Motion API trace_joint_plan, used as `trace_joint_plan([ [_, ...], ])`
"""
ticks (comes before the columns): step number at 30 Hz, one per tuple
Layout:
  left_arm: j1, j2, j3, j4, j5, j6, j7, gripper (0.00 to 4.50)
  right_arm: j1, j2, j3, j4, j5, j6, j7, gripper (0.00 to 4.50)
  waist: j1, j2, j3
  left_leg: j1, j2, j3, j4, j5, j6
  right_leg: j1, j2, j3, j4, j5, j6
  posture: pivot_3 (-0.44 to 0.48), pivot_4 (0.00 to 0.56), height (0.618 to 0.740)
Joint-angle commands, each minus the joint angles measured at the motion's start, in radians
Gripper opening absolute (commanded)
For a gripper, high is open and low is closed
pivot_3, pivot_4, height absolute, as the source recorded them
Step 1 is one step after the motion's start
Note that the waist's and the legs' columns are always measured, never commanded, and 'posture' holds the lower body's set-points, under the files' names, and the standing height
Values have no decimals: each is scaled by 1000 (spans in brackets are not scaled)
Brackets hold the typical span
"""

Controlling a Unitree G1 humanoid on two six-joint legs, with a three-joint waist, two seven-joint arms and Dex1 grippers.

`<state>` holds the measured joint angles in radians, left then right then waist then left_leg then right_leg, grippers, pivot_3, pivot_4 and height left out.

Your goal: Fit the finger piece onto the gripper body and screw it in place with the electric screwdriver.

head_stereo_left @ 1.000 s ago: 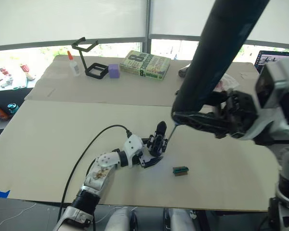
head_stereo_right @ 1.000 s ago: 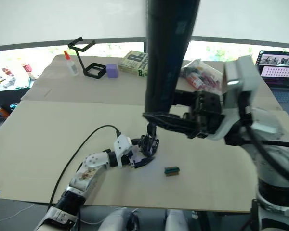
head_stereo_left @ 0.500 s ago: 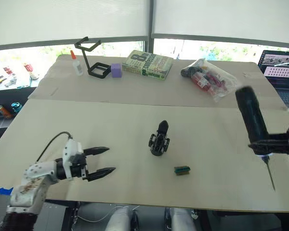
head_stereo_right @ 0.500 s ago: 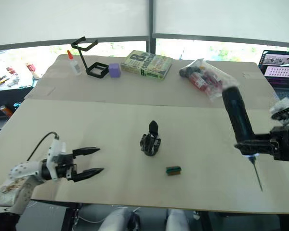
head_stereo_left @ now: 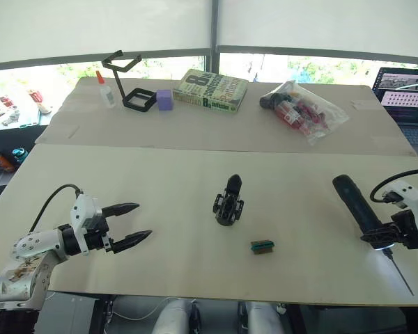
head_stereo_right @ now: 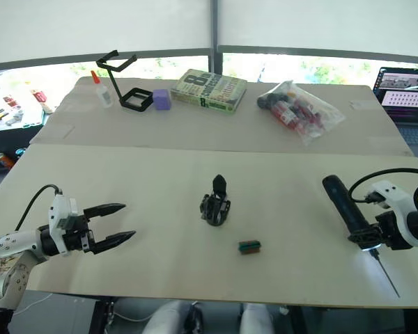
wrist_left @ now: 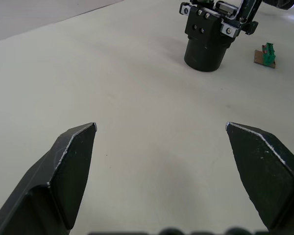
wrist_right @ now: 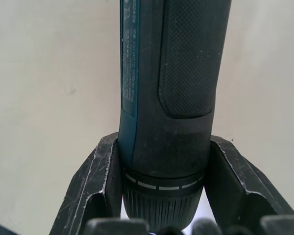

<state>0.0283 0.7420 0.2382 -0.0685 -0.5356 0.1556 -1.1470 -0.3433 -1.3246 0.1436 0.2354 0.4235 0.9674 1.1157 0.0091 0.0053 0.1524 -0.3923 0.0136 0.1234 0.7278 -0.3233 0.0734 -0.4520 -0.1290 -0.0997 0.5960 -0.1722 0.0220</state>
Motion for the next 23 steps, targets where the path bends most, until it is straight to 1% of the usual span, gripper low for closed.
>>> trace_joint_plan([
  [1,-24,5,36,-3,14,-25,29,4500,-20,-18,-38,9,-23,-32,43,3548,1,0,0,0,0,0,0,0,0,0,0,0,0,0,0,0,150,740],
  [3,-28,12,53,4,8,-13,43,4500,2,-31,-95,23,-18,-57,45,4309,0,0,0,1,0,0,0,0,0,1,0,0,0,0,0,0,150,740],
  [4,-27,15,60,6,3,-9,46,4500,13,-36,-122,27,-15,-67,44,4461,0,0,0,1,0,0,0,0,0,1,0,0,1,0,0,0,150,740],
  [7,-25,26,75,18,9,-9,49,4500,77,-36,-243,39,-3,-163,66,4461,1,0,0,1,0,1,0,0,0,1,1,0,1,0,0,0,150,740],
  [9,-21,40,86,38,27,-23,50,4500,172,-6,-426,3,48,-315,189,4461,4,0,0,1,0,1,0,0,-1,2,1,0,1,0,0,0,150,740],
  [10,-21,49,91,49,41,-30,53,4500,216,22,-531,-23,77,-388,251,4461,4,0,0,2,0,1,0,0,-1,3,1,-1,0,0,0,0,150,740],
  [11,-22,58,99,66,58,-46,56,4500,251,95,-658,-82,133,-505,328,4461,3,0,0,3,1,1,0,0,-1,4,3,-1,0,-1,1,0,150,740],
  [12,-22,65,105,79,68,-58,57,4500,273,149,-739,-125,169,-582,376,4461,3,-1,0,5,1,0,0,0,-1,7,4,0,-1,-1,2,0,150,740],
  [13,-22,70,112,93,83,-77,63,4500,302,191,-791,-186,190,-612,389,4461,2,-1,0,7,2,-1,-1,0,-1,10,5,-1,-2,-3,6,0,150,740],
  [14,-23,74,117,103,92,-90,66,4500,324,217,-820,-228,200,-623,392,4461,2,-1,0,9,2,-2,-2,0,-2,13,6,-1,-2,-5,8,0,150,740],
  [15,-22,81,118,115,106,-94,74,4500,366,249,-831,-310,211,-636,401,4461,2,-1,0,11,2,-2,-2,0,-3,14,5,0,-2,-5,8,0,150,740],
  [18,-9,92,133,139,123,-101,83,4500,439,367,-825,-493,243,-712,382,4461,2,-6,0,14,3,-3,-3,-2,-5,14,5,0,-1,-4,7,0,150,740],
  [20,-6,88,144,148,127,-118,94,4500,464,423,-801,-529,223,-777,375,4461,2,-6,0,15,3,-3,-3,-5,-11,15,4,1,0,-2,2,0,150,740],
  [21,-6,86,147,152,130,-128,99,4500,474,442,-790,-533,212,-802,375,4461,2,-6,0,15,3,-3,-3,-5,-11,15,3,2,0,0,0,0,150,740],
  [23,-5,83,149,156,133,-139,103,4500,481,466,-770,-522,199,-830,363,4461,2,-6,0,16,2,-3,-3,-5,-10,15,3,2,0,1,-1,0,150,740],
])
